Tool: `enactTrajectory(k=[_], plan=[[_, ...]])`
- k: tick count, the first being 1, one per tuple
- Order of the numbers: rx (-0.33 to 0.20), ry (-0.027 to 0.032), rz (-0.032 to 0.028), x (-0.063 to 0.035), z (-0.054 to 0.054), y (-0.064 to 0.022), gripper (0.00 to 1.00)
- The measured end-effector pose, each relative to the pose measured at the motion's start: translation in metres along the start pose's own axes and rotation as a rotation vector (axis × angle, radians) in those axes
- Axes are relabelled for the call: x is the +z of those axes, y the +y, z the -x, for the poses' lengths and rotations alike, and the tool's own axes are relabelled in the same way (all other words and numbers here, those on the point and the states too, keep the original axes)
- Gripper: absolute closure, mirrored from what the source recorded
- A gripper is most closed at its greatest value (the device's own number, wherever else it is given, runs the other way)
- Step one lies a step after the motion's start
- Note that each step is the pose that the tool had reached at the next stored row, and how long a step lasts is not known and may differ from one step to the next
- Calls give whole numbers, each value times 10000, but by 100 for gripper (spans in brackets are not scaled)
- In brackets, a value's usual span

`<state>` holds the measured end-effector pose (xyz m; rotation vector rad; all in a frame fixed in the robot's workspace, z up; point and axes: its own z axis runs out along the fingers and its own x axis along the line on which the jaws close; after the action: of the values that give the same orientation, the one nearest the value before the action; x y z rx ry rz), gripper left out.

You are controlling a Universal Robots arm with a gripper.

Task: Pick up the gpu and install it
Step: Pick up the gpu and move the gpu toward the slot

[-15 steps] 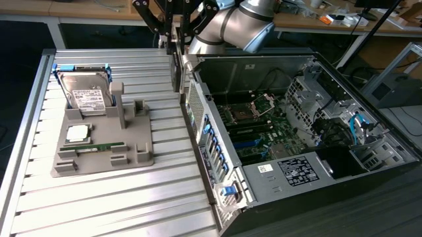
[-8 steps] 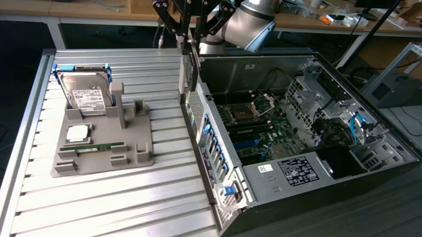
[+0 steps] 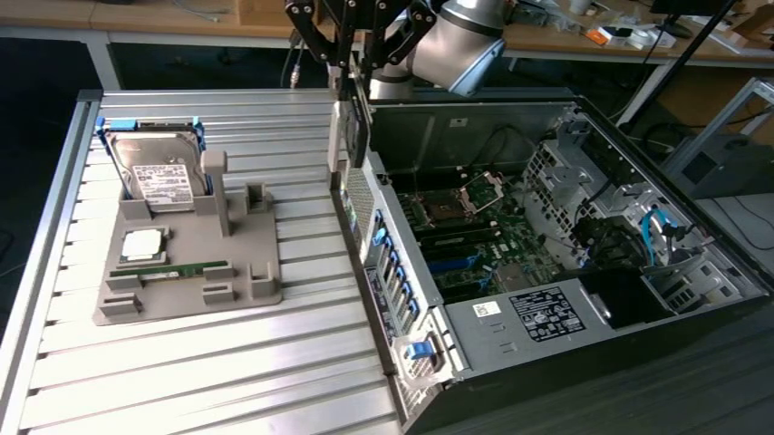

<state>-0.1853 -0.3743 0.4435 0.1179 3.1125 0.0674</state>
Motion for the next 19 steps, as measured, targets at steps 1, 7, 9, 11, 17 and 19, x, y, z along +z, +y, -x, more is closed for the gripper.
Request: enactTrajectory(k=[1, 7, 9, 11, 17, 19], plan=[[0, 0, 0, 0, 7, 0, 73], [0, 0, 0, 1, 40, 1, 73], [0, 0, 1, 2, 56, 1, 73], [0, -1, 0, 3, 70, 1, 73], [0, -1, 0, 5, 119, 3, 73], [0, -1, 0, 6, 135, 4, 73]])
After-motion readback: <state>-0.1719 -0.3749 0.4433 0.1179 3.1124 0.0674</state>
